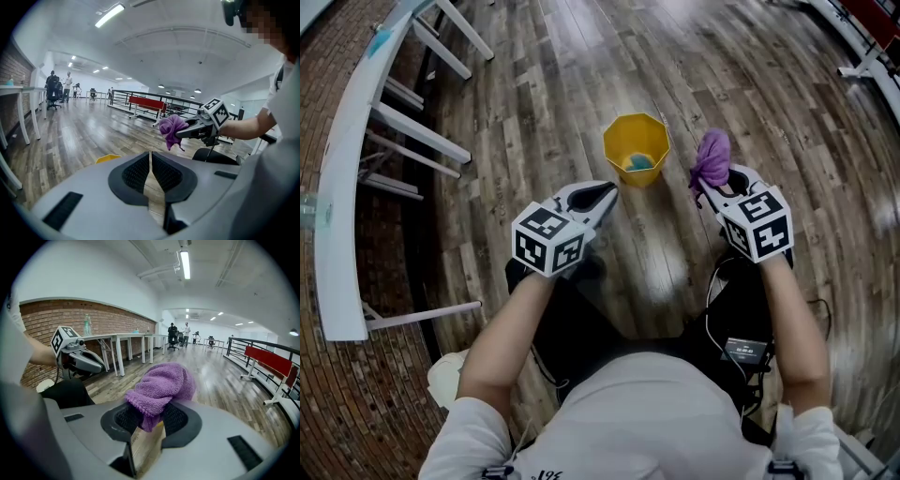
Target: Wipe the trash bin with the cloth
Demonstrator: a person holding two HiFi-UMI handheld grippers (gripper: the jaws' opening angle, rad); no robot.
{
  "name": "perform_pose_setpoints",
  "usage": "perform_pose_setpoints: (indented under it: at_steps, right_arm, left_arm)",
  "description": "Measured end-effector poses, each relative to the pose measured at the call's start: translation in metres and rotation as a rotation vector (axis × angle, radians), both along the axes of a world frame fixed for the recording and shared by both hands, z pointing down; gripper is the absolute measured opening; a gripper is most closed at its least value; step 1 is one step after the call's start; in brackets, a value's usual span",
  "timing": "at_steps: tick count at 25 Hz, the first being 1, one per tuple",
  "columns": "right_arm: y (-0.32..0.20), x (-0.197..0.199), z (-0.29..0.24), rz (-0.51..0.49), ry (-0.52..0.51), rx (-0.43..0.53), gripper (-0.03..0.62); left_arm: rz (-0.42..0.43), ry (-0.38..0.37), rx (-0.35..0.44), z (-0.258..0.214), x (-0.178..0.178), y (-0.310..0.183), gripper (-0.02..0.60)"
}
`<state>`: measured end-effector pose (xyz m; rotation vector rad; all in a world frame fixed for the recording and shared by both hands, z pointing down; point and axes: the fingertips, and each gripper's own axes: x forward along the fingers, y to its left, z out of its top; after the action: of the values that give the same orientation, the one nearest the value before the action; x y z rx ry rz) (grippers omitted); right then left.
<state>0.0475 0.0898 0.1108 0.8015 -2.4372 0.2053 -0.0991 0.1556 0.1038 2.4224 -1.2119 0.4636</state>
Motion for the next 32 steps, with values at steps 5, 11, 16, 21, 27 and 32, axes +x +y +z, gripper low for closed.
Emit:
perform_pose_setpoints:
  at_steps: [5, 11, 16, 21, 27, 32]
  right_arm:
    - [-0.020, -0.007, -0.022, -0.013, -0.020, 0.045, 0.107]
    - [-0.046, -0.005, -0.049, -0.002, -0.039, 0.098, 0.107]
    - [-0.061, -0.010, -0.068, 0.012, -0.060, 0.125, 0.107]
    - [-0.064, -0.014, -0.073, 0.006, -0.069, 0.140, 0.107]
    - [-0.071, -0.014, -0.057, 0.025, -0.076, 0.103, 0.107]
    - [-0.084, -0.017, -0.029, 0.038, -0.071, 0.050, 0.107]
  left_arm:
    - [-0.014, 0.006, 0.051, -0.021, 0.001, -0.023, 0.012]
    - [-0.017, -0.010, 0.116, -0.051, -0.004, -0.047, 0.012]
    - [-0.012, -0.017, 0.153, -0.068, -0.008, -0.063, 0.012]
    - [-0.010, -0.021, 0.153, -0.066, -0.005, -0.069, 0.012]
    - [0.004, -0.030, 0.110, -0.042, -0.001, -0.071, 0.012]
    - [0.024, -0.032, 0.058, -0.012, -0.001, -0.082, 0.012]
